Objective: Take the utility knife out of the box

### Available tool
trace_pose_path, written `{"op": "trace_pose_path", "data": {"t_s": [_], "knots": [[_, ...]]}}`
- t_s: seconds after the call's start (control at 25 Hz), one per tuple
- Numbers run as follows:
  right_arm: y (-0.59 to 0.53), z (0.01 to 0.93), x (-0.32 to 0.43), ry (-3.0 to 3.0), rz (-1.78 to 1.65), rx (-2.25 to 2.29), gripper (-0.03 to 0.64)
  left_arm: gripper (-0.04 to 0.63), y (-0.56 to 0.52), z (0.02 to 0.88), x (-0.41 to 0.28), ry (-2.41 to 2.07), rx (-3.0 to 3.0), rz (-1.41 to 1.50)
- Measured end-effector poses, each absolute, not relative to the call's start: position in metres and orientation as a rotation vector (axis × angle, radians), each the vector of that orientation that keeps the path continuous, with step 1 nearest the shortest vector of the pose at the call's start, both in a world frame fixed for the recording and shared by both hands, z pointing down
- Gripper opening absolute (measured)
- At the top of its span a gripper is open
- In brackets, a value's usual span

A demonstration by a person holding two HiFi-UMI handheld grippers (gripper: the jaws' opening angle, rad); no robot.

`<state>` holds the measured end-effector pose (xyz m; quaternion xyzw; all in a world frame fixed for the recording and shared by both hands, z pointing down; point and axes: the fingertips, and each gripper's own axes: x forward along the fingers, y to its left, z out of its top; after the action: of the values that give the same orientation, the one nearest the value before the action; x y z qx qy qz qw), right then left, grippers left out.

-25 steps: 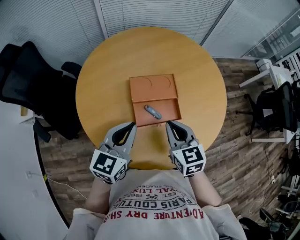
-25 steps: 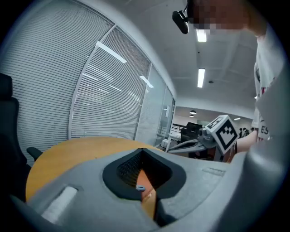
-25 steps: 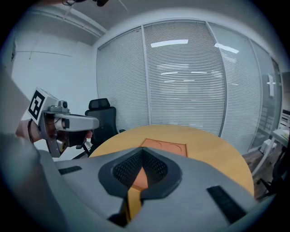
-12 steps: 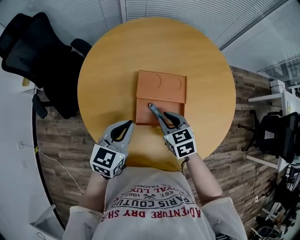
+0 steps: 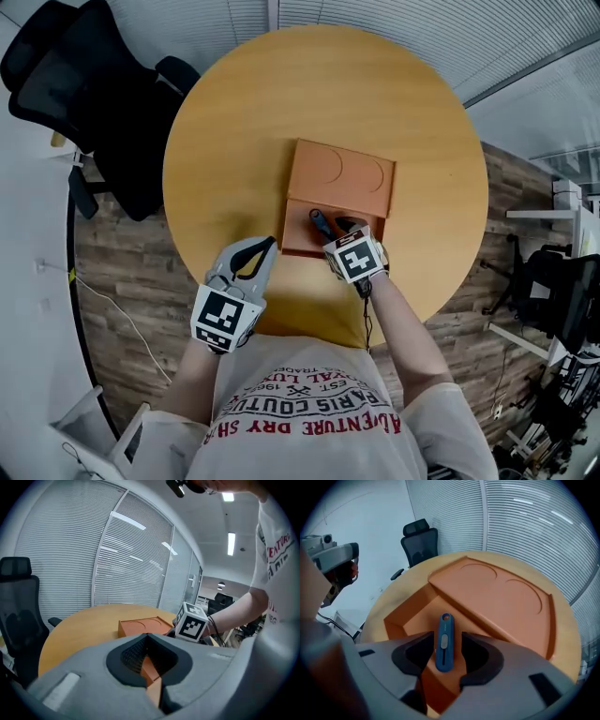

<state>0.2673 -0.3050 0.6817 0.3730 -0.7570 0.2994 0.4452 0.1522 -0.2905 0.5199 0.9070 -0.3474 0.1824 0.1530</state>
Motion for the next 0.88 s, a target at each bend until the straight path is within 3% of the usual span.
{"op": "trace_pose_path", "data": {"t_s": [0.28, 0.48, 0.88], "knots": [[-0.31, 0.703, 0.262, -1.796, 0.709, 0.895, 0.187, -0.005, -0.303, 0.522, 0.148, -0.992, 2.573, 0.474], [-0.315, 0.704, 0.263, -1.816, 0.701, 0.902, 0.135, -0.005, -0.311, 0.523, 0.144, -0.994, 2.573, 0.475], [-0.31, 0.7, 0.267, -1.83, 0.676, 0.858, 0.132, -0.005, -0.303, 0.517, 0.145, -1.012, 2.567, 0.503]]}}
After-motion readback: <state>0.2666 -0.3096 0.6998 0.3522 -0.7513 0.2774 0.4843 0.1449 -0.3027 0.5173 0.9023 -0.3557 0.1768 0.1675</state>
